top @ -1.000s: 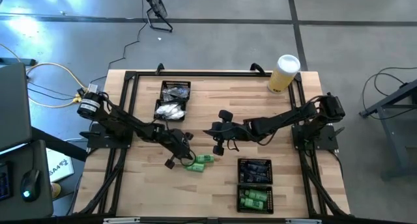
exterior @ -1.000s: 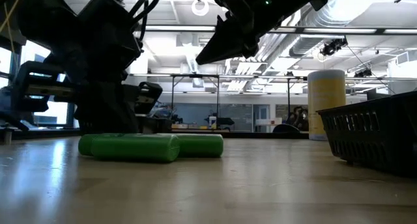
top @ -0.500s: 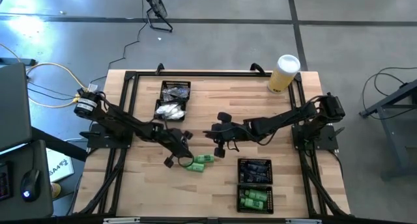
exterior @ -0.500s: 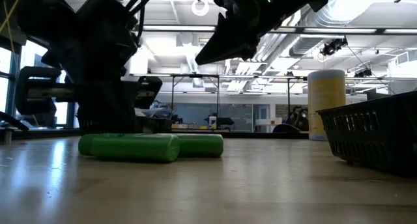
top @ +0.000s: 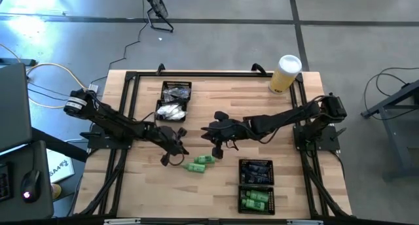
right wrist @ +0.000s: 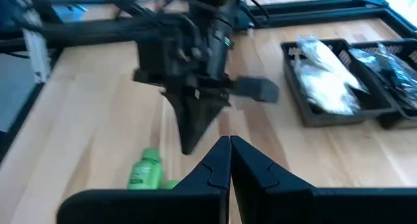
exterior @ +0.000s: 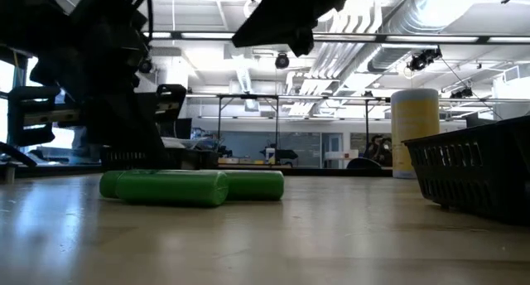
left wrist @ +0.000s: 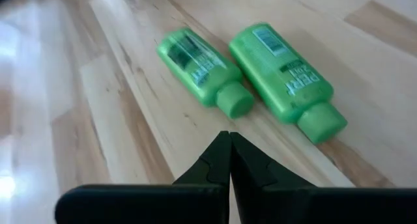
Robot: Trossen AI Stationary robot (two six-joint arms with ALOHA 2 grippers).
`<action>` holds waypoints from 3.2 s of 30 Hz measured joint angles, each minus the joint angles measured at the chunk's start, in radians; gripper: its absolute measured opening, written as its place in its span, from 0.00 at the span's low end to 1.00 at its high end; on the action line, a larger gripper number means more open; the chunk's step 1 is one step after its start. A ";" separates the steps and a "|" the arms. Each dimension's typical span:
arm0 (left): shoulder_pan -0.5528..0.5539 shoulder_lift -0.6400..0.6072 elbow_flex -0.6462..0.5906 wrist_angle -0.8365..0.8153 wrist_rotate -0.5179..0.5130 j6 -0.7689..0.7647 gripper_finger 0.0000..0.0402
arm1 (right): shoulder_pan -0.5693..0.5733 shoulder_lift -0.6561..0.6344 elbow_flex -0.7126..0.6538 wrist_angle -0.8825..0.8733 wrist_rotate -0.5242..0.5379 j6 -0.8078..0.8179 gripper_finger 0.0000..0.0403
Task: Pick & Place Travel size toiletries
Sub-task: Put the green shampoo into the bottom black basket
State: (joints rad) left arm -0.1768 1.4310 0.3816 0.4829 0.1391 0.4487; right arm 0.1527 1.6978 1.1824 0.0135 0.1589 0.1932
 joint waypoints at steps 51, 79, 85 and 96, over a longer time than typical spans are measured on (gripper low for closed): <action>0.000 -1.197 -0.082 -0.786 -0.398 0.178 0.00 | 0.005 0.242 0.254 -0.488 -0.155 0.151 0.01; 0.000 -1.292 -0.082 -0.854 -0.421 0.172 0.00 | 0.045 0.242 0.254 -0.469 -0.157 0.122 0.57; 0.000 -1.292 -0.082 -0.856 -0.422 0.171 0.00 | 0.057 0.284 0.255 -0.441 -0.153 0.116 0.68; 0.000 -1.291 -0.081 -0.876 -0.422 0.167 0.00 | 0.057 0.348 0.252 -0.402 -0.161 0.091 0.66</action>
State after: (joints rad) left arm -0.1768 0.1402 0.3008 -0.3931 -0.2829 0.6152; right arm 0.2092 2.0459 1.4347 -0.3881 -0.0020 0.2837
